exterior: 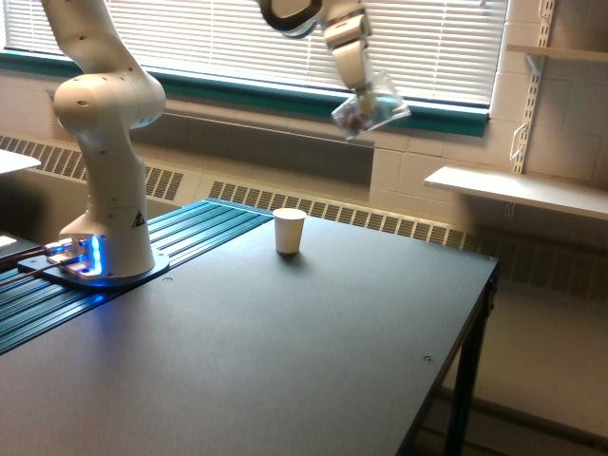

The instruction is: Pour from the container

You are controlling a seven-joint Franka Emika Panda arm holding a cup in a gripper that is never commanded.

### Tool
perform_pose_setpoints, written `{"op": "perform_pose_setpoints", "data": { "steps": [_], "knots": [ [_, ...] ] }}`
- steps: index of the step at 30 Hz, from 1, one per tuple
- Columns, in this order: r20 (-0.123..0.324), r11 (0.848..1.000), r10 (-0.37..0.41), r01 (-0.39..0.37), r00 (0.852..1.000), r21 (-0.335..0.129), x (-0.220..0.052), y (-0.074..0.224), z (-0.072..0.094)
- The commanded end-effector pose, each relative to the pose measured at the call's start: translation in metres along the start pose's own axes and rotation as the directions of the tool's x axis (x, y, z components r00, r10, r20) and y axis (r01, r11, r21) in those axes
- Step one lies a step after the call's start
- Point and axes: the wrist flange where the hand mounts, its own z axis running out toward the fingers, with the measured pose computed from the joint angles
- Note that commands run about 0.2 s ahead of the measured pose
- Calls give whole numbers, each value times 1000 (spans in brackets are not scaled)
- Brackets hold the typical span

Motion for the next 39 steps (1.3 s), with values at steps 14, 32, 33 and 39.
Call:
{"op": "perform_pose_setpoints", "data": {
  "steps": [14,32,33,39],
  "knots": [
    [211,982,-137,161,968,-102,-146,33,45],
    [393,953,-184,262,901,-154,-234,70,62],
    [405,953,-178,259,897,-156,-235,72,64],
    [472,951,-127,242,873,-193,-237,83,77]
  ]
}}
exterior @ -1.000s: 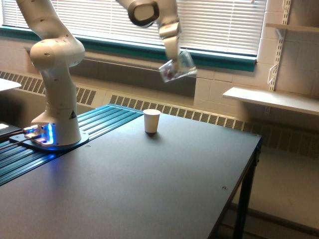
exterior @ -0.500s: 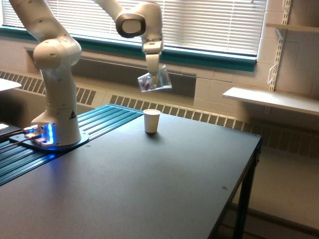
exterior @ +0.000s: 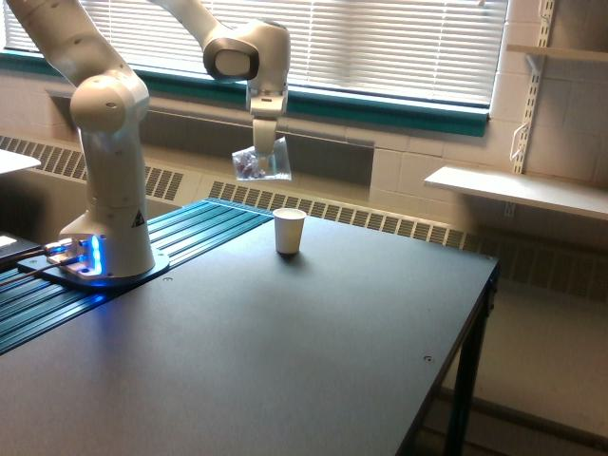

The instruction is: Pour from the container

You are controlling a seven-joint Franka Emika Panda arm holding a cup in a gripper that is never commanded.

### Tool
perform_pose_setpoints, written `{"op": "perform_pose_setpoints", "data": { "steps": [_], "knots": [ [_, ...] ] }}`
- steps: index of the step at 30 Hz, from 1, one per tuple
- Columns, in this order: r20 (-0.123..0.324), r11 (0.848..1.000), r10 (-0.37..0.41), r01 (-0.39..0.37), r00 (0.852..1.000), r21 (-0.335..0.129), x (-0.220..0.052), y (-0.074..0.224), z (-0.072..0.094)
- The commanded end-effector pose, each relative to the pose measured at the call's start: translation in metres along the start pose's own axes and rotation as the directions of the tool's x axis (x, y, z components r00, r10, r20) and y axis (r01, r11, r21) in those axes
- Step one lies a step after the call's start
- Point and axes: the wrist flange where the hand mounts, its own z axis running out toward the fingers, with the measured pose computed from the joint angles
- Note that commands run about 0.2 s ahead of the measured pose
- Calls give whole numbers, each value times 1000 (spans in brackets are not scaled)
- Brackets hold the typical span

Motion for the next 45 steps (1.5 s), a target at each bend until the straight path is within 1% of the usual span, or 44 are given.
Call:
{"op": "perform_pose_setpoints", "data": {
  "steps": [1,3,4,5,6,9,11,14,16,19,22,30,40,43,44,45],
  "knots": [
    [76,999,0,3,997,-45,1,12,21],
    [80,999,4,0,997,-47,3,11,23],
    [107,998,17,-10,994,-63,4,14,29],
    [114,997,19,-11,993,-77,5,15,33],
    [115,996,22,-12,993,-88,7,15,36],
    [132,995,33,-20,991,-100,9,13,44],
    [139,992,35,-18,990,-122,9,11,51],
    [163,992,47,-27,986,-120,9,10,57],
    [163,991,45,-24,986,-132,9,8,61],
    [169,990,53,-30,984,-137,9,5,65],
    [176,991,56,-33,983,-131,11,1,67],
    [167,992,43,-23,985,-125,18,-10,66],
    [218,992,70,-46,973,-116,18,-19,63],
    [219,992,71,-46,973,-116,18,-19,63],
    [234,992,78,-53,969,-113,18,-20,63],
    [240,992,81,-55,967,-111,18,-20,62]
  ]
}}
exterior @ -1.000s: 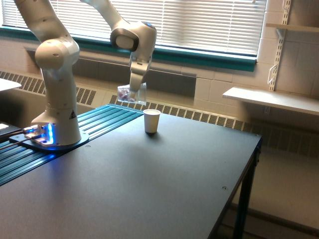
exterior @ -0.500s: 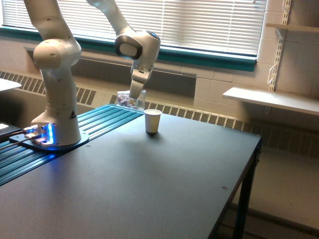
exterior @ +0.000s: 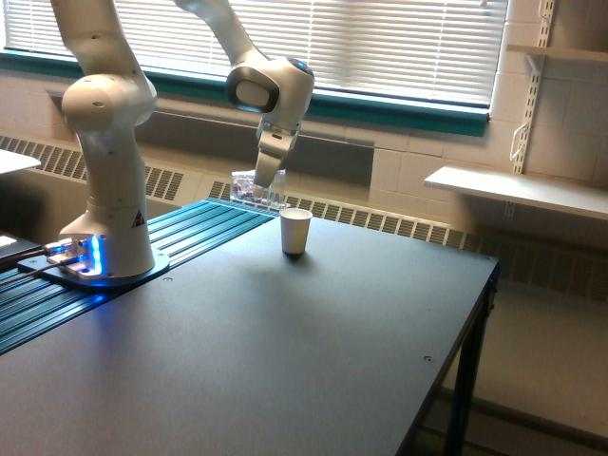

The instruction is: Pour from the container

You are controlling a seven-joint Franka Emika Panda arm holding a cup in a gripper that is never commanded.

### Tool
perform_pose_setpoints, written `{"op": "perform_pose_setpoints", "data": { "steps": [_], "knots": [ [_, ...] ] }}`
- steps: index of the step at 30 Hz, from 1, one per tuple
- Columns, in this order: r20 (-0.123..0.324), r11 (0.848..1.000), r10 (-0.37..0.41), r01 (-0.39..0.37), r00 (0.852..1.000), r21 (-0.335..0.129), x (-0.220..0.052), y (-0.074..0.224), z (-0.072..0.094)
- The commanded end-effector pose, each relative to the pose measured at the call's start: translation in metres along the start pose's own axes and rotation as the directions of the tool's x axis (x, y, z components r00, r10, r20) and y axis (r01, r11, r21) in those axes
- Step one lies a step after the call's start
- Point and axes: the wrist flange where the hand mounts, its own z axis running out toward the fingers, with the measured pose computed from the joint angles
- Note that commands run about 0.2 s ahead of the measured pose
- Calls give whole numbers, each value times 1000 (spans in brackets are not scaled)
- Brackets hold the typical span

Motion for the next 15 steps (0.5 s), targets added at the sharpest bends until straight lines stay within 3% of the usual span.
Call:
{"op": "perform_pose_setpoints", "data": {
  "steps": [1,15],
  "knots": [
    [35,1000,1,-2,999,8,-1,-4,-3],
    [98,998,53,-55,994,11,15,-4,-7]
  ]
}}
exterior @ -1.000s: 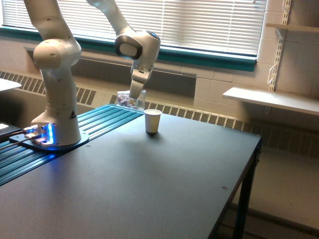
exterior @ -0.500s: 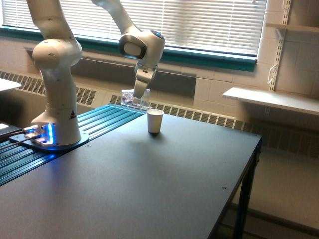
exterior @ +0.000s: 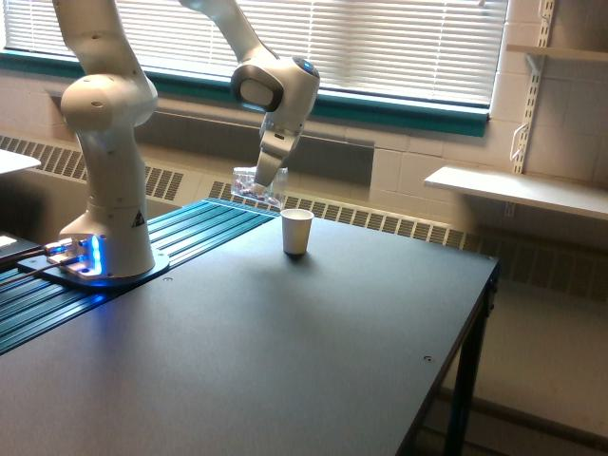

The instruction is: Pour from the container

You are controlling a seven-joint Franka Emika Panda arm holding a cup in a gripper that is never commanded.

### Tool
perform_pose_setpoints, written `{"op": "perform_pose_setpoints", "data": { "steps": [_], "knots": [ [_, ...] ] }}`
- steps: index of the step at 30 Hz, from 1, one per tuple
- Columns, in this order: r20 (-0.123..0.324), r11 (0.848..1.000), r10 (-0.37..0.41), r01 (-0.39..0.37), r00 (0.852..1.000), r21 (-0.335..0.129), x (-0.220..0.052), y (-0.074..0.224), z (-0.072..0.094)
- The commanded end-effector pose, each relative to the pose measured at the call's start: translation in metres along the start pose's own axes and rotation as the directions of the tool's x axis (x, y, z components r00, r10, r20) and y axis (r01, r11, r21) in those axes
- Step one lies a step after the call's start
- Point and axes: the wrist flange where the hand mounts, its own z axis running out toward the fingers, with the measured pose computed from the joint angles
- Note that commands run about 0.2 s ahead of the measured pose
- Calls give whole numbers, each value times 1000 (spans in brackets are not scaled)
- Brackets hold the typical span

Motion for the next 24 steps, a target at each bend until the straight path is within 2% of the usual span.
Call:
{"op": "perform_pose_setpoints", "data": {
  "steps": [1,10,24],
  "knots": [
    [38,1000,27,-27,999,13,13,-1,-6],
    [73,998,59,-62,996,28,27,-4,-13],
    [115,994,96,-100,989,34,42,-7,-14]
  ]
}}
